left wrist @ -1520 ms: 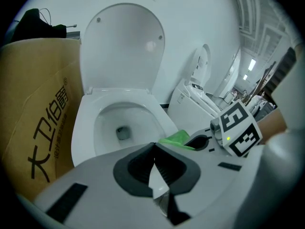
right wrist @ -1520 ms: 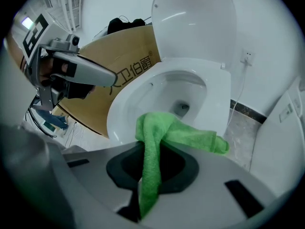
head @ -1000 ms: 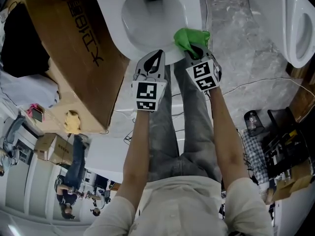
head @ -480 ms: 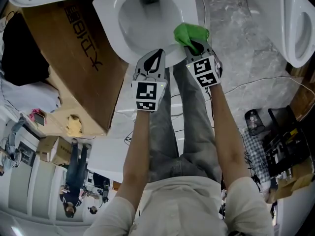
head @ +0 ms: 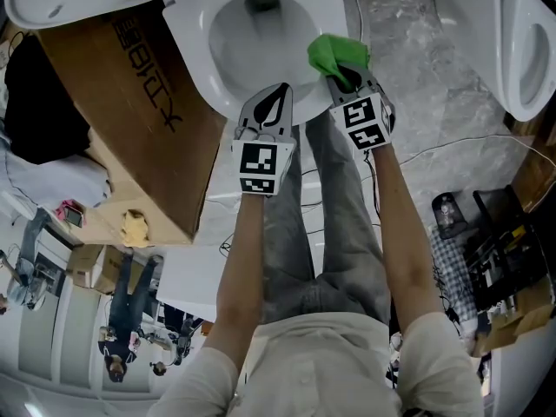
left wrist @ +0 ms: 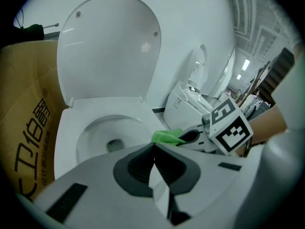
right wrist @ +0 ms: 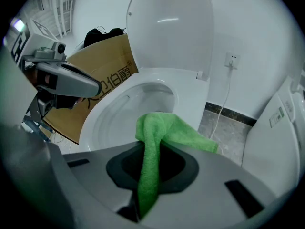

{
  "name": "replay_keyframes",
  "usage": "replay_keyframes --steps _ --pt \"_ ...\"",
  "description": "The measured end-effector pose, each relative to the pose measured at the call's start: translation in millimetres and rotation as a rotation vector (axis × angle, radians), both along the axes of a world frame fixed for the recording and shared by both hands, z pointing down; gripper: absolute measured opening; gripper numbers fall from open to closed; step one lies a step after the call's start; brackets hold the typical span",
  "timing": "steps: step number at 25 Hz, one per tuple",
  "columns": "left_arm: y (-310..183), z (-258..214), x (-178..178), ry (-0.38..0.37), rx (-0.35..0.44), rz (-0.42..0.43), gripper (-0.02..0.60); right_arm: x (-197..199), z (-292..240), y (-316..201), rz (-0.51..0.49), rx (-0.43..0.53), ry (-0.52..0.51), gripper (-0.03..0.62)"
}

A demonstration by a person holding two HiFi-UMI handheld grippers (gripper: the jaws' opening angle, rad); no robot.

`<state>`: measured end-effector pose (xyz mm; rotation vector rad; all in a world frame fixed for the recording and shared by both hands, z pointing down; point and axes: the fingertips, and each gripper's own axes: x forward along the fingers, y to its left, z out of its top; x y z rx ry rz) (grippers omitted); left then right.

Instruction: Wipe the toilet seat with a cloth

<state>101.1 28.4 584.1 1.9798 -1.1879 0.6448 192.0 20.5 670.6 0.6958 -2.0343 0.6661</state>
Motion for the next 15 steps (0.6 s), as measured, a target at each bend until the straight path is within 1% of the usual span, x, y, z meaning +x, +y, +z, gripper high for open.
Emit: replay_keyframes --steps 15 --pt "-31.9 -0.8 -3.4 0.035 0.022 0.015 0.012 -4.3 -2.3 -57.2 0.011 0.066 0.052 0.044"
